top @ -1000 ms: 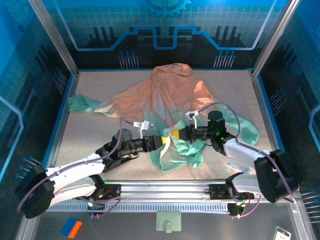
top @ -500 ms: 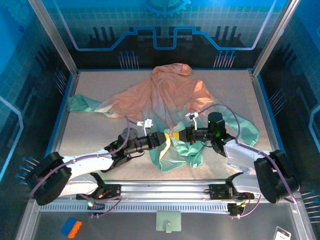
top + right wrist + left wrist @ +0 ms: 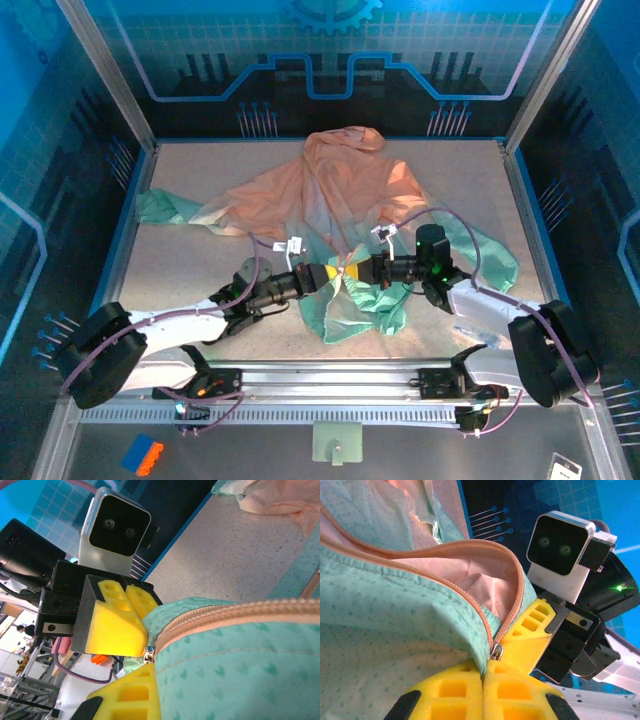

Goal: Zip up the jacket

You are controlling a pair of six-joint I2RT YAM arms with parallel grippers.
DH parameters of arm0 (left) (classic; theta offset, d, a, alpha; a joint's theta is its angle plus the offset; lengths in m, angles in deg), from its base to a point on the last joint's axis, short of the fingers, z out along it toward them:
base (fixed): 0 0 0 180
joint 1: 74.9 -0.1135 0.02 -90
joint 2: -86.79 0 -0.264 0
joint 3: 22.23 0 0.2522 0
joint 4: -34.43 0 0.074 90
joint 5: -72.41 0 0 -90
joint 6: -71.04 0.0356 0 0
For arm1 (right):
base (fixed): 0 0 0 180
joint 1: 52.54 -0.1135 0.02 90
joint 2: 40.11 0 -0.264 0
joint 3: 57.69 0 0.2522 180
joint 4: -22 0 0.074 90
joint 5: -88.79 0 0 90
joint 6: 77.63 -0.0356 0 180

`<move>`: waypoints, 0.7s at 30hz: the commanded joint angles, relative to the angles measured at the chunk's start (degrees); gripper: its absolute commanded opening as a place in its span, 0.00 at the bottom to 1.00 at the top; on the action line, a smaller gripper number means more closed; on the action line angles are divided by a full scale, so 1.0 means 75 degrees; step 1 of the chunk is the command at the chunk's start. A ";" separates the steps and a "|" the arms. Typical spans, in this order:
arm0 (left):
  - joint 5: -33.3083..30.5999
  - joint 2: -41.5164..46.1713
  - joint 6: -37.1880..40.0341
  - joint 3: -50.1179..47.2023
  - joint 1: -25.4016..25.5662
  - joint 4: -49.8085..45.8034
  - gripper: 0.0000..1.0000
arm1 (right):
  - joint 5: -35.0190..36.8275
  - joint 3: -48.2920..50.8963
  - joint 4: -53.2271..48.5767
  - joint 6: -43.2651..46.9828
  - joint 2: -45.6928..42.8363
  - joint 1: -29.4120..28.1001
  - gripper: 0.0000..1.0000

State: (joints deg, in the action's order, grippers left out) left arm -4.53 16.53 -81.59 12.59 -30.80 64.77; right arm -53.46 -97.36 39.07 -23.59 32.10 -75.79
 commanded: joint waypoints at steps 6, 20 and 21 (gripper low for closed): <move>0.0823 0.0370 0.1287 0.0743 0.0027 -0.2183 0.00 | 0.0142 -0.0365 -0.0784 0.0399 -0.0276 -0.0065 0.00; 0.1563 0.0719 0.2002 0.1515 -0.0136 -0.4688 0.00 | 0.1391 -0.0874 -0.2841 0.1083 -0.0178 -0.0018 0.29; 0.1562 0.0725 0.2044 0.1621 -0.0179 -0.4994 0.00 | 0.1442 -0.0918 -0.3015 0.1144 -0.0231 -0.0007 0.32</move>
State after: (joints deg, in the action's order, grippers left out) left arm 3.80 20.75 -68.98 21.70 -31.37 36.31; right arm -46.66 -102.23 21.43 -16.99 30.94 -76.11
